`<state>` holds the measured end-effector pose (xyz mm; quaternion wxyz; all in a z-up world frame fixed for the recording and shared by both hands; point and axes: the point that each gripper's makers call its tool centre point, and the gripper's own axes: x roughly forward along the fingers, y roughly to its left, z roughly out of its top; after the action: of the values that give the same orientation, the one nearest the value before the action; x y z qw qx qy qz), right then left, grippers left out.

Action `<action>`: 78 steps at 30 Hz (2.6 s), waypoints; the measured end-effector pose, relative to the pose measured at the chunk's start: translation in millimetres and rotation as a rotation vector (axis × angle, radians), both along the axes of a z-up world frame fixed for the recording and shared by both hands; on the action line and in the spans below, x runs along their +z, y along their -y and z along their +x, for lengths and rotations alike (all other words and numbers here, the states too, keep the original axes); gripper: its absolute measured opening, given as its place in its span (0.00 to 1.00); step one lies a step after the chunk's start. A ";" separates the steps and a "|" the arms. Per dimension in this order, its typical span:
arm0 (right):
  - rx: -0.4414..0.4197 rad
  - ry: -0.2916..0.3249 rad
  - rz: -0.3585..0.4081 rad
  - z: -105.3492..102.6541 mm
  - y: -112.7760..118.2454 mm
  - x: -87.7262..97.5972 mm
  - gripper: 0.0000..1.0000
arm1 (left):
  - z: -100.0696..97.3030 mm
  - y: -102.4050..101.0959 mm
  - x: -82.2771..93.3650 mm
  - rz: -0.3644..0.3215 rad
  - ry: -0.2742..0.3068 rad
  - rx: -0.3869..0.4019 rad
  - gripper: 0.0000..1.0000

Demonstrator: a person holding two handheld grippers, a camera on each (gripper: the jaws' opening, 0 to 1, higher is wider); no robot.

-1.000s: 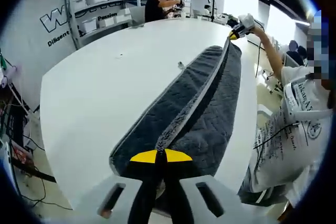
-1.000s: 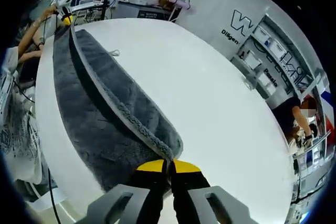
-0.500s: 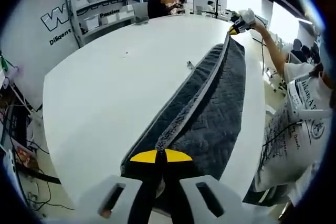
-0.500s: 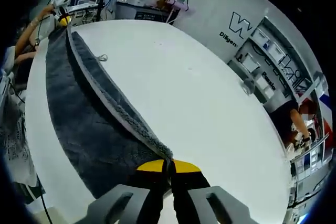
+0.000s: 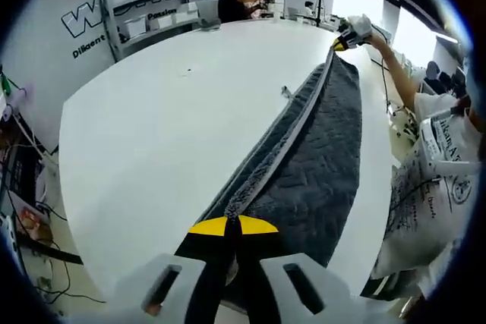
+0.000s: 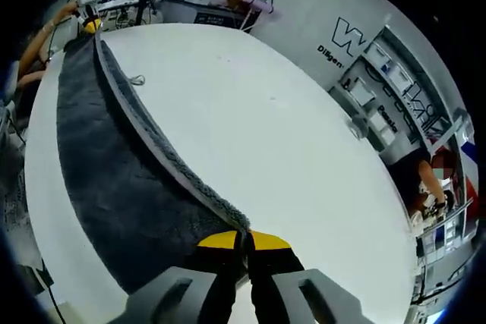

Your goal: Fold the towel on the table until its edges align and the towel forms a compact rectangular stack.

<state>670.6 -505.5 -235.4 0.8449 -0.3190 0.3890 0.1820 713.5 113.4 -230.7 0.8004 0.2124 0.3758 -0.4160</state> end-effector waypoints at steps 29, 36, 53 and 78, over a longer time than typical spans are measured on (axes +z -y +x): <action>-0.087 0.078 -0.095 -6.3 6.0 -39.6 0.34 | 28.6 -9.7 -48.2 -0.059 0.118 0.188 0.18; -0.132 0.128 -0.087 -16.1 8.9 -35.8 0.50 | 33.8 -17.4 -40.4 -0.150 0.177 0.263 0.24; -0.284 0.285 0.273 -58.6 -26.2 -21.9 0.92 | 6.4 -26.4 1.3 -0.610 0.299 0.470 0.66; -0.325 0.331 0.558 -134.4 -55.0 -38.3 0.99 | -120.9 50.7 -20.4 -0.569 0.318 0.216 0.99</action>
<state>536.3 -450.5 -273.6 0.9688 -0.0354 0.2281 0.0904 592.5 62.7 -251.0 0.9156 0.0017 0.1353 -0.3786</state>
